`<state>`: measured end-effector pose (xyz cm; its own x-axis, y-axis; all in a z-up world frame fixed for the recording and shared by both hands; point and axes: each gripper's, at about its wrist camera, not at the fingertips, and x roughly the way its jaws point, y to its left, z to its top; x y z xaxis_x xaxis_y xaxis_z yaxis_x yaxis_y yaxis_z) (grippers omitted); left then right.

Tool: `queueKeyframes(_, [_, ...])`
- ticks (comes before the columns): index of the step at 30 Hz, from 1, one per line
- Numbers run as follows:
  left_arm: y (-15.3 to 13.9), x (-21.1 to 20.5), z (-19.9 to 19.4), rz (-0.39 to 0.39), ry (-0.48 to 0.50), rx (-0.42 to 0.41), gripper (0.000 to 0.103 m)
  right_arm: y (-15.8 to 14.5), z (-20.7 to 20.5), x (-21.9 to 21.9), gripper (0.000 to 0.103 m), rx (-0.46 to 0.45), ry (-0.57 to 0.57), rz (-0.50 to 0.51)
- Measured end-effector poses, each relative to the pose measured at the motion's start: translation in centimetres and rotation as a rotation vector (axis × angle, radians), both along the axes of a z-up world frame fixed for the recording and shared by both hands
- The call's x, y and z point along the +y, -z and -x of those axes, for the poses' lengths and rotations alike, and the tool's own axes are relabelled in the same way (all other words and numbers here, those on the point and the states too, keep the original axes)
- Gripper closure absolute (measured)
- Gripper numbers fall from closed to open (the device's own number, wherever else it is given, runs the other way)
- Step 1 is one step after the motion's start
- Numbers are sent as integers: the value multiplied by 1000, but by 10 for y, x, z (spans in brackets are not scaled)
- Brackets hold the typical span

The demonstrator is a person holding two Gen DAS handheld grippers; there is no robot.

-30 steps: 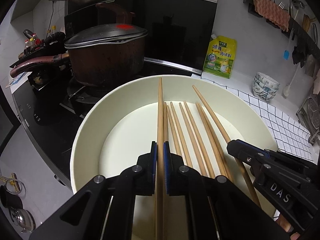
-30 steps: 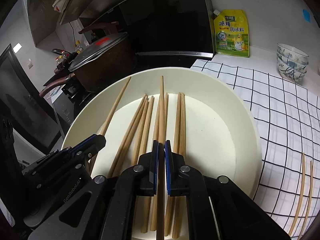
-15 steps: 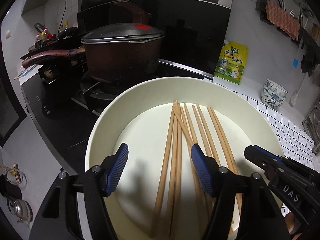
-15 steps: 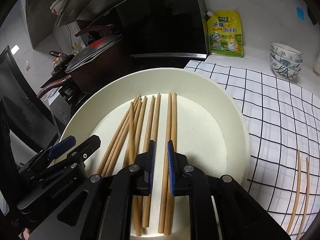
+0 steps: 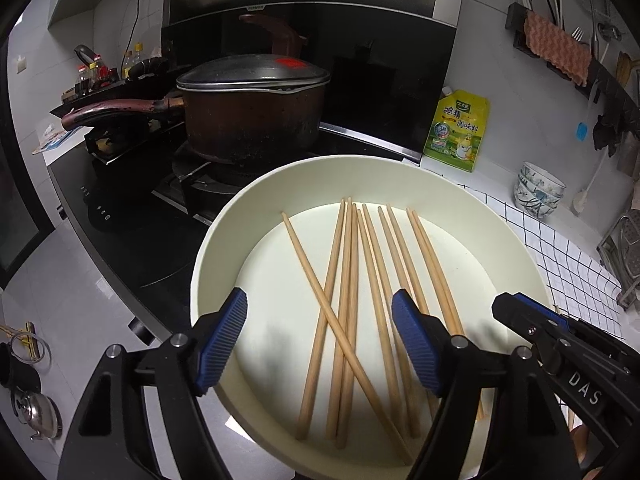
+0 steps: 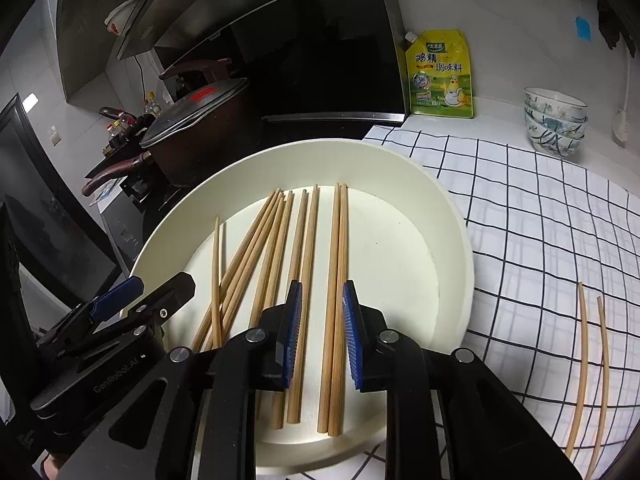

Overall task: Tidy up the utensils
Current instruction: 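Open the left tool over the basin while the right tool releases its chopstick, then move both tools back from the basin to the last two chopsticks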

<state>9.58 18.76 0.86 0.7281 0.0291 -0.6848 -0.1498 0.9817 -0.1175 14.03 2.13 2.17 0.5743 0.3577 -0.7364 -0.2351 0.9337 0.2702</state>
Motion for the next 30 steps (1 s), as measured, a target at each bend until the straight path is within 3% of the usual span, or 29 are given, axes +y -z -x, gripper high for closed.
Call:
queueKeyframes(7, [-9,-8,15,-3,10,-21,25,-11,19,-11,82,-27,13,4])
queueKeyframes(15, [-16,-26,29,-7,43,-32,21,-22,42,-37,74,-55,54,7])
queueKeyframes(30, [-21,-88,59,-2,140,-37,16,-32,94,-120,63,-98,169,29])
